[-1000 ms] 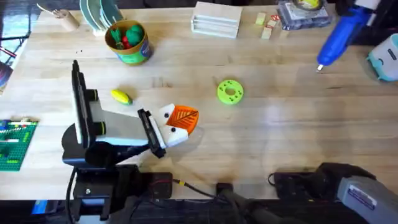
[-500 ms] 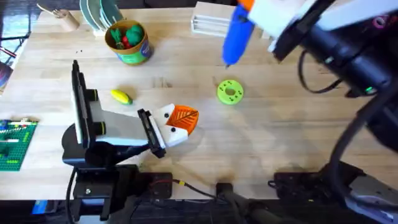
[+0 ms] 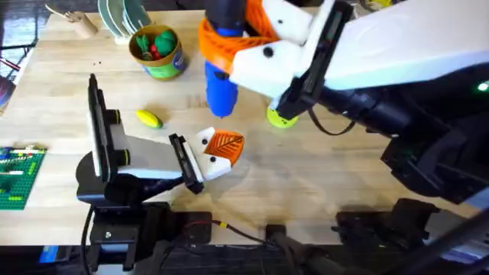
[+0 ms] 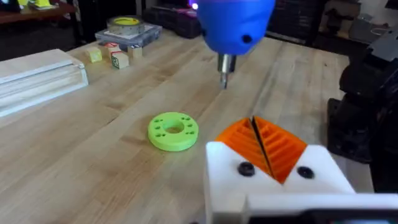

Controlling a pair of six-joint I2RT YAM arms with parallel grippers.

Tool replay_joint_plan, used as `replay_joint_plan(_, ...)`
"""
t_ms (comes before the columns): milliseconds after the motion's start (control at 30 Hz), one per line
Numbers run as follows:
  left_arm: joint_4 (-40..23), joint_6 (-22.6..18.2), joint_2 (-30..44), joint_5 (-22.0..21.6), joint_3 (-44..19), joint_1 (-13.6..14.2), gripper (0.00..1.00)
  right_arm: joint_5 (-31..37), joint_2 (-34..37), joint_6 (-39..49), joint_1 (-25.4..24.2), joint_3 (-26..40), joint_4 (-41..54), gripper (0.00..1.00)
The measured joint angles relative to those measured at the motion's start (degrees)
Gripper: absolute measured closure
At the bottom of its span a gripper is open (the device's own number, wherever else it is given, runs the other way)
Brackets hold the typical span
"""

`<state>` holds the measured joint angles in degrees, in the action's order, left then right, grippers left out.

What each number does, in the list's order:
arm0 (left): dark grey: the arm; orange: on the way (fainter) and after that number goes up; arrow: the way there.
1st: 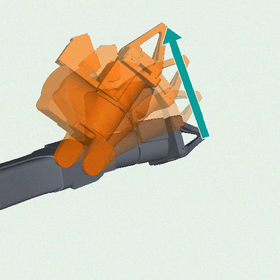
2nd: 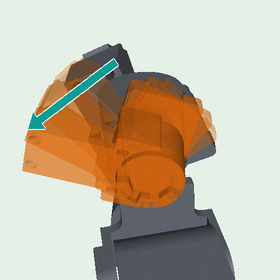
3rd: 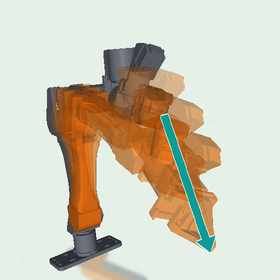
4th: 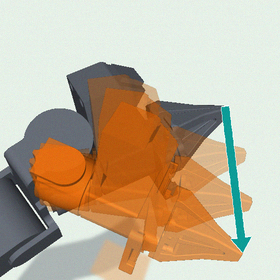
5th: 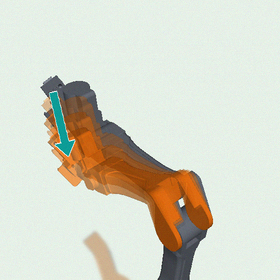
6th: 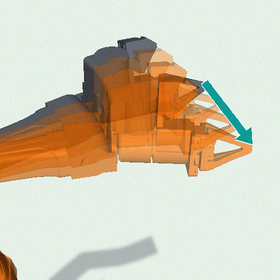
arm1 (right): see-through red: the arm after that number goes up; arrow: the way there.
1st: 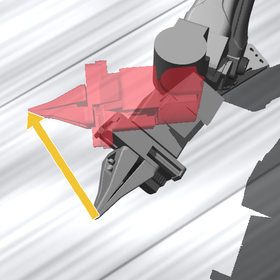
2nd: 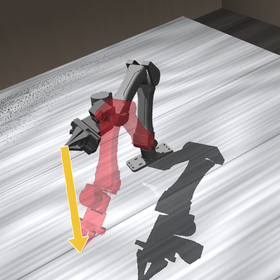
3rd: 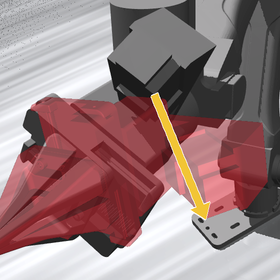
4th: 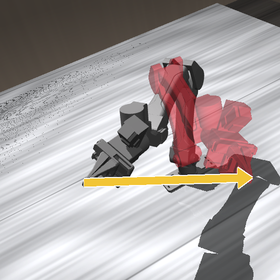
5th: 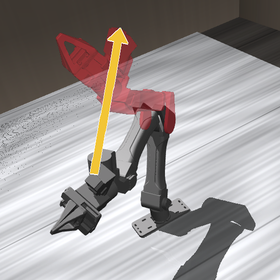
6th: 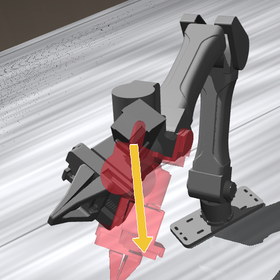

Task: Pick up the gripper from the table and insert it into the empty holder that is missing its gripper. Then pick up a screw, insert it into the mounting hole, and use the screwdriver to tighten it. Finally, clean up the table by picking up the vegetable and placing it into the bucket.

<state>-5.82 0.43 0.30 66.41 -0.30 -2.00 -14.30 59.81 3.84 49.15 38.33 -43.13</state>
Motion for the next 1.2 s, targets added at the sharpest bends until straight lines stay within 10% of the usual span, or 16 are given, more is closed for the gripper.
replay_joint_plan(1200, -1.0, 0.0, 0.0, 0.5, 0.0, 0.0, 0.997, -2.1, 8.0, 0.2, 6.5, 0.0, -6.1, 0.978)
